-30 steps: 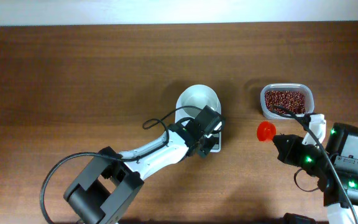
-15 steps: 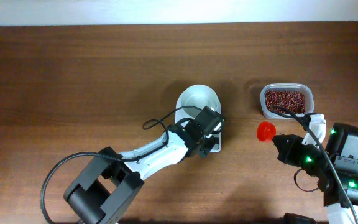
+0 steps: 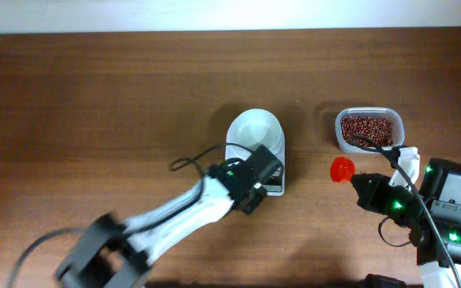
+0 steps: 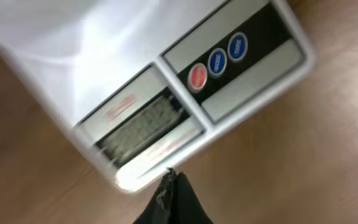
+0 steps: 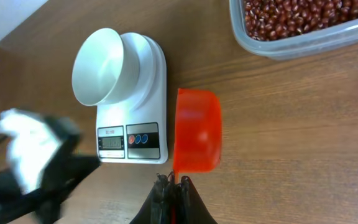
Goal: Scoop and weigh 50g on scale
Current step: 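Withdraw the left gripper from the scale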
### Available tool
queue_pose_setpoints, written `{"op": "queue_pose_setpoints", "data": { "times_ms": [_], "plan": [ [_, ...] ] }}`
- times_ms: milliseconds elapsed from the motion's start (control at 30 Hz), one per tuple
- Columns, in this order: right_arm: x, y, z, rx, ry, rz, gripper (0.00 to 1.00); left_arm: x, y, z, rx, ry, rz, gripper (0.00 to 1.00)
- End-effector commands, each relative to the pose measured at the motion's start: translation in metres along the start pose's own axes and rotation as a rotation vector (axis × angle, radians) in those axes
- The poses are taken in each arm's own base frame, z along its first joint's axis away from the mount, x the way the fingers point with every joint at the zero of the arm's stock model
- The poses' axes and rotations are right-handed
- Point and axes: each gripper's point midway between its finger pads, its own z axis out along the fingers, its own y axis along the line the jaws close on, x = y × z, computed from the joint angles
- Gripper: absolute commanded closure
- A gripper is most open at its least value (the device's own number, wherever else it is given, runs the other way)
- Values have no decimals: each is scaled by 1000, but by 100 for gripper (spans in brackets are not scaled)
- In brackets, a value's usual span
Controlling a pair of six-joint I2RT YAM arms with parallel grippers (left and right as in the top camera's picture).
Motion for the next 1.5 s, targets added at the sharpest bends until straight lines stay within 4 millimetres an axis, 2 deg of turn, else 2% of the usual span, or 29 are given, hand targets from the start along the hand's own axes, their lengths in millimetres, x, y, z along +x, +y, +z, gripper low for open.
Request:
{"op": "queue_pose_setpoints", "data": {
  "times_ms": [0,33,67,100,167,333,433,533,667,733,867,933,1033,1133,1267,1367,1467],
  "plan": [
    [-4,6,-4,-25,-12,1,96,2,18,-65,-26,-90,-3,96],
    [-4,6,-4,-25,-12,0,96,8,25,-80,-32,-100,-19,93],
    [-4,6,-4,-25,-12,0,96,14,39,-102,-43,-139,-55,70],
    [-4,6,-4,-25,-12,0,96,17,48,-118,-53,-176,-83,43],
    [-4,7,-4,-28,-11,1,96,18,57,-137,-63,-235,-114,1],
    [3,20,-4,-104,23,25,96,21,55,-138,-52,-233,-113,1],
    [4,20,-4,-103,34,137,96,20,56,-139,-52,-237,-112,1],
    [5,20,-4,-102,37,181,96,20,51,-141,-35,-240,-20,1],
    [11,18,-5,-95,63,198,96,-2,49,-169,-12,-326,74,1],
    [15,18,-5,-90,78,208,96,-5,45,-180,14,-339,87,1],
    [19,17,-5,-85,91,210,96,15,43,-194,36,-257,114,1],
    [18,14,-5,-72,87,207,96,23,34,-203,132,-242,187,1],
    [17,10,-4,-45,79,206,96,29,48,-200,138,-227,184,1],
    [18,10,-4,-45,80,206,96,26,49,-197,145,-236,289,1],
    [18,10,-4,-46,79,206,96,18,49,-182,153,-207,314,1],
    [18,10,-4,-45,80,206,96,20,63,-167,152,-153,266,1],
    [18,10,-4,-45,80,206,96,15,60,-175,299,-254,283,1]
  ]
}}
